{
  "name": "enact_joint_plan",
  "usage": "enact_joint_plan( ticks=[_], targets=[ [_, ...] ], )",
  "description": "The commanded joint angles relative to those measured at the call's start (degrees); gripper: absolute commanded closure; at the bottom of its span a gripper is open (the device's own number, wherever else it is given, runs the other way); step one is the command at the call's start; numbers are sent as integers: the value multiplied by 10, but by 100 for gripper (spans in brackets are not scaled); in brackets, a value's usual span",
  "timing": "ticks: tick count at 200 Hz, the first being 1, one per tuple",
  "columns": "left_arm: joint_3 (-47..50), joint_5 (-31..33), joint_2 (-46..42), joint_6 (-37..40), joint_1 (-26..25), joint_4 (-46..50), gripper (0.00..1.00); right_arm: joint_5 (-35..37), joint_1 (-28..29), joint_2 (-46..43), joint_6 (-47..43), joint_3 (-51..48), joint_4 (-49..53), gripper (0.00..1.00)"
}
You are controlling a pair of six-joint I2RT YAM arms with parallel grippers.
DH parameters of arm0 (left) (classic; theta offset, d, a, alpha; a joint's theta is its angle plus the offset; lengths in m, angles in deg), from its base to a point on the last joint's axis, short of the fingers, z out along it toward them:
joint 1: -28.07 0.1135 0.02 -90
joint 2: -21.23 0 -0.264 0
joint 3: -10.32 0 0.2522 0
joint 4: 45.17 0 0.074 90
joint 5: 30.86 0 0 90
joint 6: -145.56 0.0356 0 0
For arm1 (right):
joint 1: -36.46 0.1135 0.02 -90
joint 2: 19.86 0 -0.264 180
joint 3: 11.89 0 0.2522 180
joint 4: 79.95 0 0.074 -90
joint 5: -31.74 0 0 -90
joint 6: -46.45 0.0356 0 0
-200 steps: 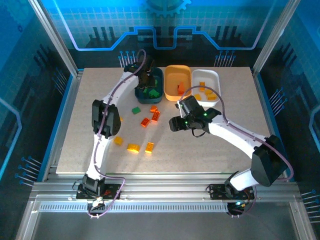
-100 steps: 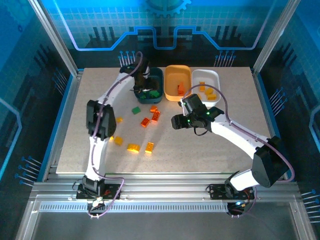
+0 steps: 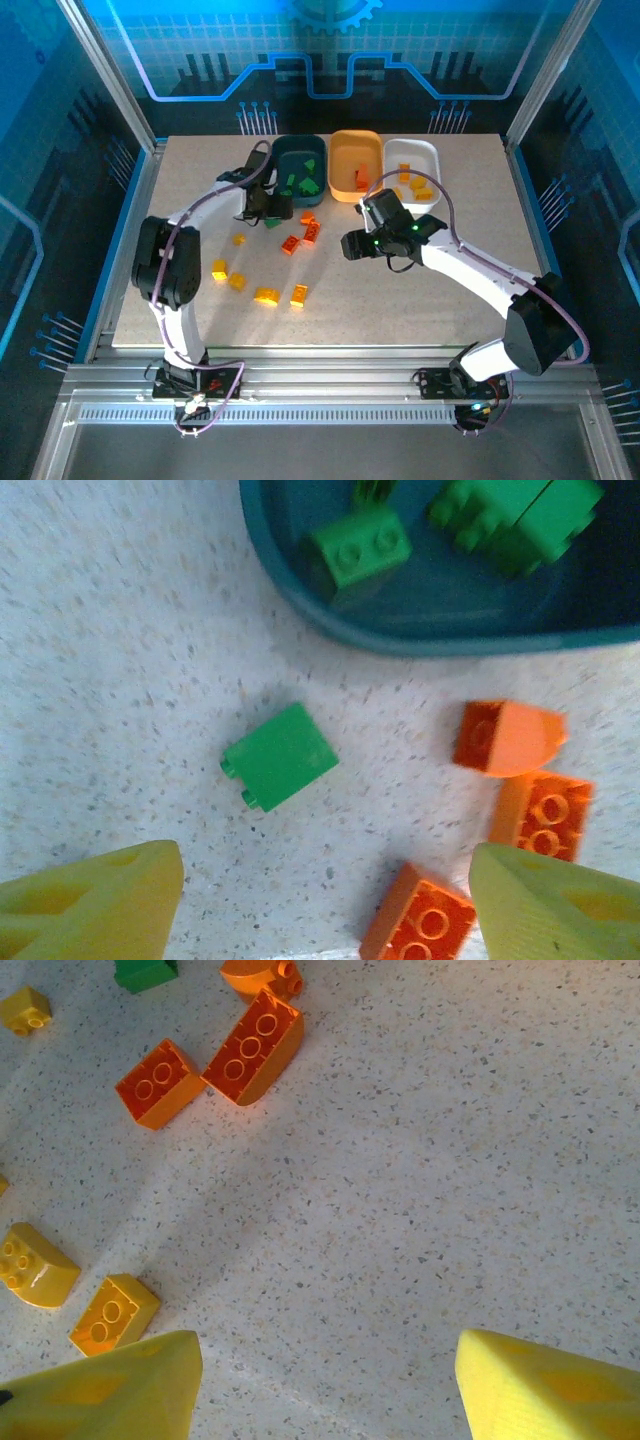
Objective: Sort the legos into containers by color
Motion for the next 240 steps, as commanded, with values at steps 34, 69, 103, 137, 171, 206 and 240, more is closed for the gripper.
enact_joint_plan(
  ticks=[34,69,103,137,171,206,240],
  targets=[
    [-36,-7,62,5,2,-19,22,3,7,-21,8,-12,7,30],
    [-27,-16,77,-9,1,-36,23,2,7,-18,8,-10,4,30],
    [-14,-21,75,-12,0,-39,24,-2,7,-10,7,-8,1,30],
    [15,-40,54,-24,-15,-44,25,-4,7,-7,7,-7,-1,30],
    [66,-47,33,-61,-47,-56,26,-6,7,-6,8,-8,-2,31],
    [125,-17,-2,-98,-71,-61,28,-8,9,-9,7,-11,-2,30],
    [130,21,-30,-124,-72,-33,28,-9,10,-8,8,-9,-2,30]
  ],
)
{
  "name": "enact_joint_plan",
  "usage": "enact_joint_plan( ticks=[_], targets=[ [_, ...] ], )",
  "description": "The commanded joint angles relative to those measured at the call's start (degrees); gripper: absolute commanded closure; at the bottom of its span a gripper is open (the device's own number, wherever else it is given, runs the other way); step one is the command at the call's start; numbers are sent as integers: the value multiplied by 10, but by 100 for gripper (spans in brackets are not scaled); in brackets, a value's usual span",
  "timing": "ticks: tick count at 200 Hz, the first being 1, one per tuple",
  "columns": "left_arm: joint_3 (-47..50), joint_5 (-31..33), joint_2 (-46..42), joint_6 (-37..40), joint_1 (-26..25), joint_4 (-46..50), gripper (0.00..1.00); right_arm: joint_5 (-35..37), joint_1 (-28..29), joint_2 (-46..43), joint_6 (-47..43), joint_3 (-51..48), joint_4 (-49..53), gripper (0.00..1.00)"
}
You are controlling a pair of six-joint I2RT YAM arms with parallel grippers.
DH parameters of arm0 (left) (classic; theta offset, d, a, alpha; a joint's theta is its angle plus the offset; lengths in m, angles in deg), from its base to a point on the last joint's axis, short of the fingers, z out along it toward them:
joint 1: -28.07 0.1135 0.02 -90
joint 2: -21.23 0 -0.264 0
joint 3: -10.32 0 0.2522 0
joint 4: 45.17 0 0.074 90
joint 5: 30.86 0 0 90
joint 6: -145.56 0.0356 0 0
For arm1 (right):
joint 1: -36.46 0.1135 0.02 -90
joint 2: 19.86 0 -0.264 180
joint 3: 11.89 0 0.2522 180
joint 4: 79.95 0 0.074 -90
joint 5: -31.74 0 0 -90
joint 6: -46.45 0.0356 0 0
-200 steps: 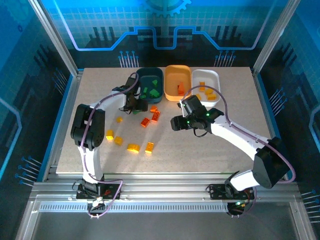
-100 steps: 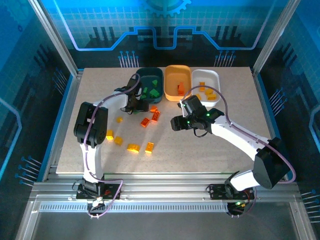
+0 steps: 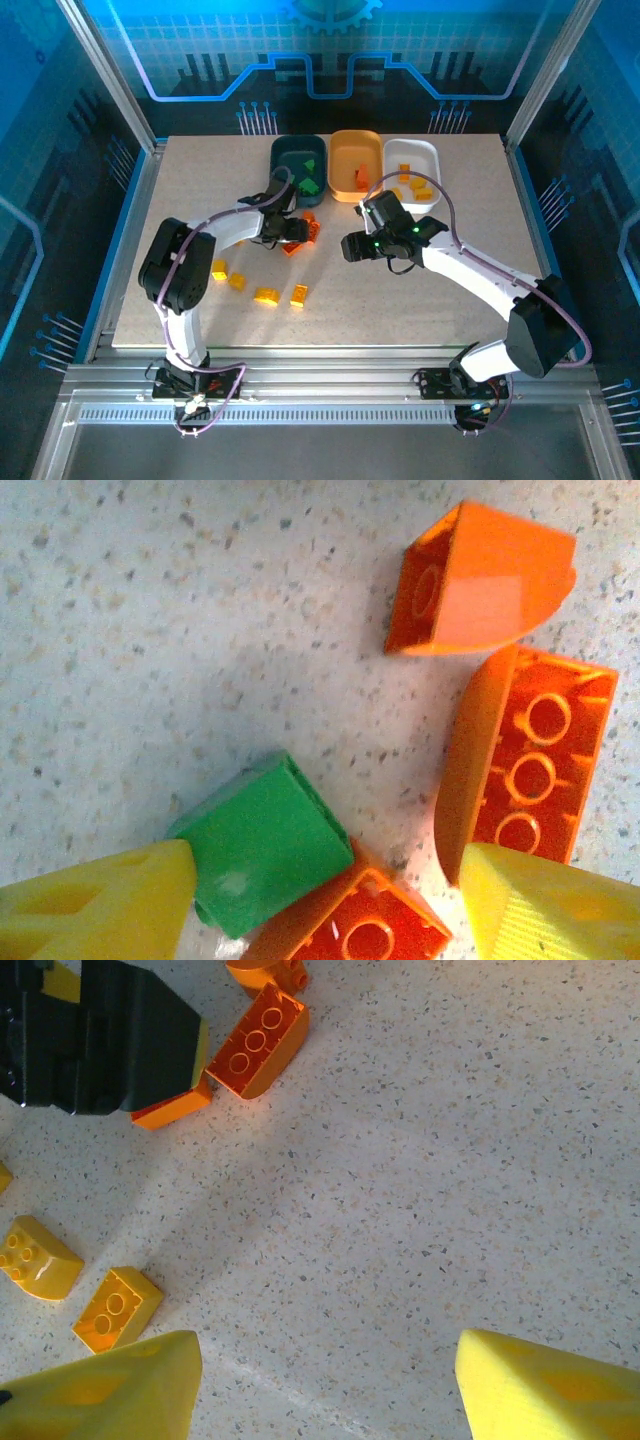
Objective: Sort the legos into containers by color
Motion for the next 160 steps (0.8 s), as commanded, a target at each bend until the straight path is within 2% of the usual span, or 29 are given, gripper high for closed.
enact_joint_plan(
  ticks=[1,19,39,78,137,160],
  targets=[
    [11,26,-11,-42,0,55,27,-9,8,0,8,-2,-2,30],
    [20,20,-17,-64,-1,57,27,-8,11,-4,8,-2,-2,30],
    [54,-20,-25,-96,-15,30,28,-4,13,-7,10,-4,0,30],
    [74,-23,-56,-127,-58,37,27,-2,16,-6,9,0,5,30],
    [65,-103,-95,-107,-60,23,27,1,26,3,10,14,6,30],
    [24,-50,-90,-70,-53,72,26,6,27,3,6,19,13,30]
  ],
)
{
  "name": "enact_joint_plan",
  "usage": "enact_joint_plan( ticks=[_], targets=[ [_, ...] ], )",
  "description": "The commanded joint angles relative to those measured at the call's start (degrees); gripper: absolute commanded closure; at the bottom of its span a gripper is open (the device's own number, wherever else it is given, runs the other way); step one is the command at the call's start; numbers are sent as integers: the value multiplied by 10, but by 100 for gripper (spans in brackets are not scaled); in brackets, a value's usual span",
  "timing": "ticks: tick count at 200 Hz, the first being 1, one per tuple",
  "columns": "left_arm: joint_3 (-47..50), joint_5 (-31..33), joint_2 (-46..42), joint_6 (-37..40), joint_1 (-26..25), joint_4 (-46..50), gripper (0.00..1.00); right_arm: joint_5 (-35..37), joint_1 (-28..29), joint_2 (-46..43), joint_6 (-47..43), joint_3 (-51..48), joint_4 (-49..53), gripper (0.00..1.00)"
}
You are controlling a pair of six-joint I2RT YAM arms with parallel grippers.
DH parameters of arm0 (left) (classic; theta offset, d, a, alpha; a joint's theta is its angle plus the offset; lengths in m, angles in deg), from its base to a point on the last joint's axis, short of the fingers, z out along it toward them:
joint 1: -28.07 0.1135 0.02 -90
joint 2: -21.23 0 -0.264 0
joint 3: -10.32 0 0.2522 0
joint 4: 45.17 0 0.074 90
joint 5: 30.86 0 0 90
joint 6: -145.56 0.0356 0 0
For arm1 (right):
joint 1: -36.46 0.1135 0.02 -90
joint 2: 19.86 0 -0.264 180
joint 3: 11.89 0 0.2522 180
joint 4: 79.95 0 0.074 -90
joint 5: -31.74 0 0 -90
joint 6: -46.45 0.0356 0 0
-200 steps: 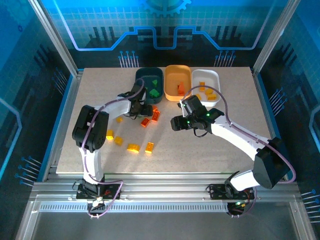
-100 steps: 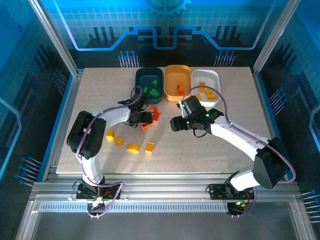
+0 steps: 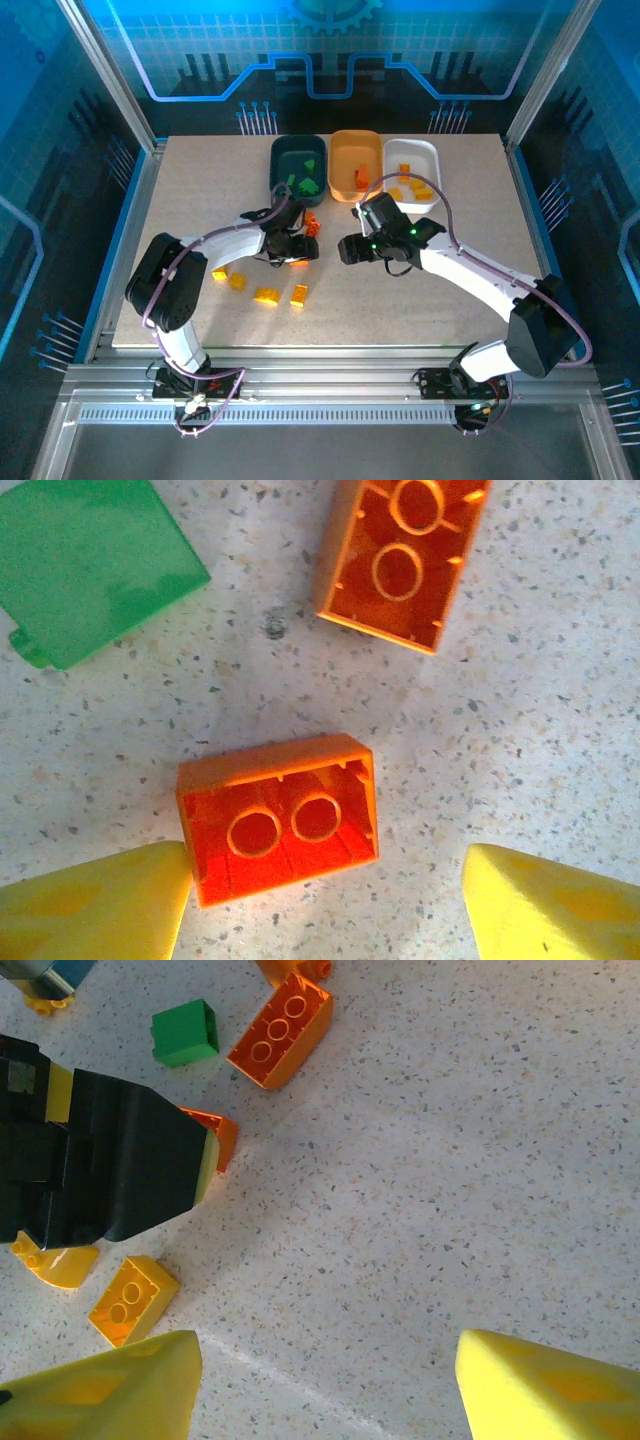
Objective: Sort the legos into containers by color
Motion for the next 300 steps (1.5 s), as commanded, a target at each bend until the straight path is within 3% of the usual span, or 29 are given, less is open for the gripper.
enact_joint_plan(
  ticks=[1,50,112,181,236,300],
  targets=[
    [-48,21,-13,40,8,50,26,6,8,3,0,19,12,30],
    [-178,143,88,144,35,152,28,8,11,7,-1,28,18,30],
    [-191,204,130,184,34,191,30,16,12,4,-5,34,28,30],
    [-205,196,172,192,34,185,31,15,12,8,-3,27,24,30],
    [-239,216,200,151,51,175,33,15,12,5,-1,24,23,30],
    [-239,181,216,121,59,175,45,17,12,0,2,16,21,30]
  ],
)
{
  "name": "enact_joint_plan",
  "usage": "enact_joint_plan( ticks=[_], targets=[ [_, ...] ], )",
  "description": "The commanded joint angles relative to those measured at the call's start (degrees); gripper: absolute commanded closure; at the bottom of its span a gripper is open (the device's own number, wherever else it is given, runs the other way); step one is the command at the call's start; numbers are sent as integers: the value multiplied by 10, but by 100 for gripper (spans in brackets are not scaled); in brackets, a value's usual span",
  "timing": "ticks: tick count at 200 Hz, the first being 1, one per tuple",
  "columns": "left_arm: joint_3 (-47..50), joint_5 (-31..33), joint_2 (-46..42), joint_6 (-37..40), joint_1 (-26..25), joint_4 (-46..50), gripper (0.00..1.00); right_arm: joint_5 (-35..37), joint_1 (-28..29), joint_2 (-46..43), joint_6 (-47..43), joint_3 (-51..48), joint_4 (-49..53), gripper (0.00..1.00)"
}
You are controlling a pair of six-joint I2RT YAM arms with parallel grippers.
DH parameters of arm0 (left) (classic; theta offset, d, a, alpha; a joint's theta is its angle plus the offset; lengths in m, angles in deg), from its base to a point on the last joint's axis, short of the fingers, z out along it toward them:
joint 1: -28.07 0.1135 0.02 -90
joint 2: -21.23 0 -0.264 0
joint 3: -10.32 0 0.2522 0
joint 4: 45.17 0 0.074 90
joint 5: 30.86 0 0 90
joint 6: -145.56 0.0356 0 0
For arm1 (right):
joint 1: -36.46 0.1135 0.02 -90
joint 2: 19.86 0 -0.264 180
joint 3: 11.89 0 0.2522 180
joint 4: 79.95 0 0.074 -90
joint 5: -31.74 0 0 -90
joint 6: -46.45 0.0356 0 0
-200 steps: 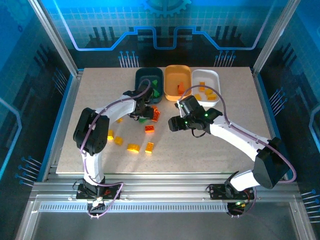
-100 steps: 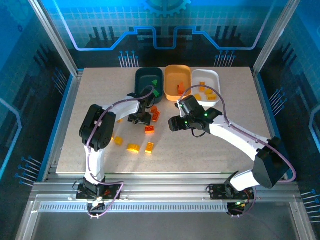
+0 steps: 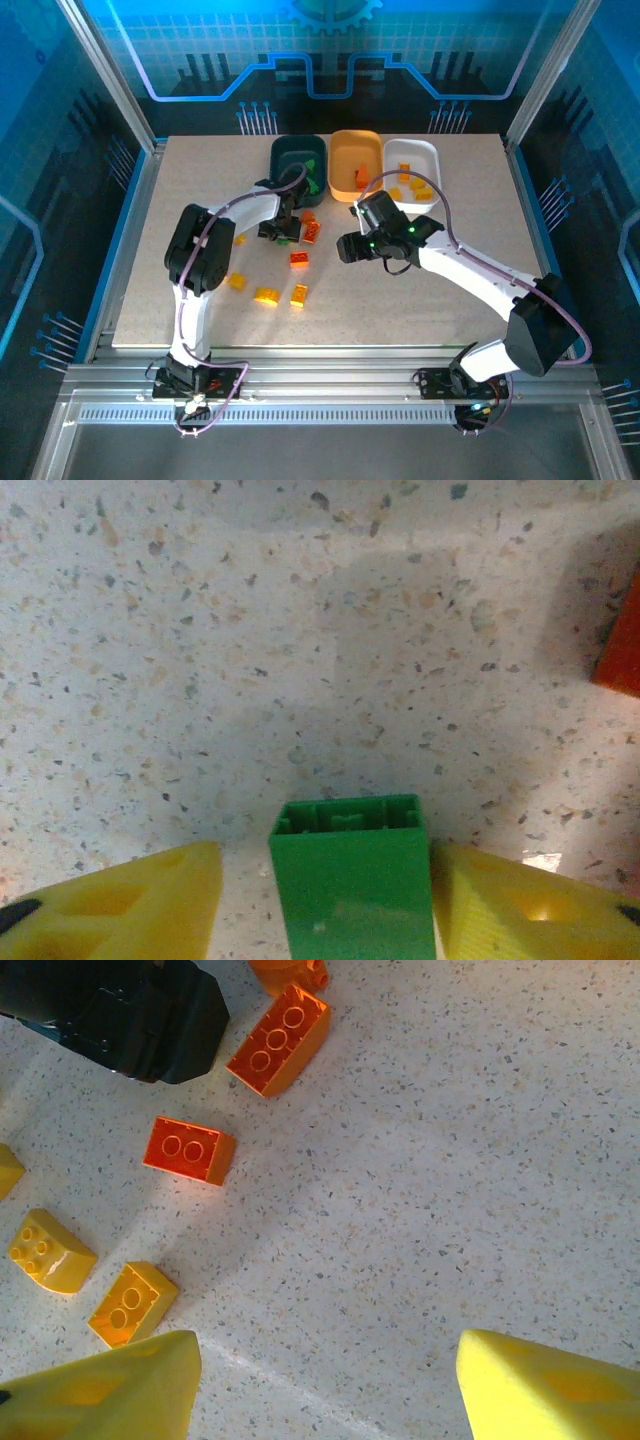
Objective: Sort the legos into containers by color
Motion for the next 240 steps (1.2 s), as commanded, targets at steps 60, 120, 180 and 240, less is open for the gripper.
enact_joint_plan(
  ticks=[60,120,180,240],
  targets=[
    [53,-30,-33,-45,4,-10,67,-4,9,5,2,2,-2,30],
    [-89,-30,-89,-7,5,60,66,28,-7,3,-21,-2,8,30],
    [-345,-95,77,-27,45,81,67,3,-38,-11,-17,-15,4,30],
    [-486,-139,174,-24,66,103,64,-6,-66,-22,-26,-11,9,30]
  ],
)
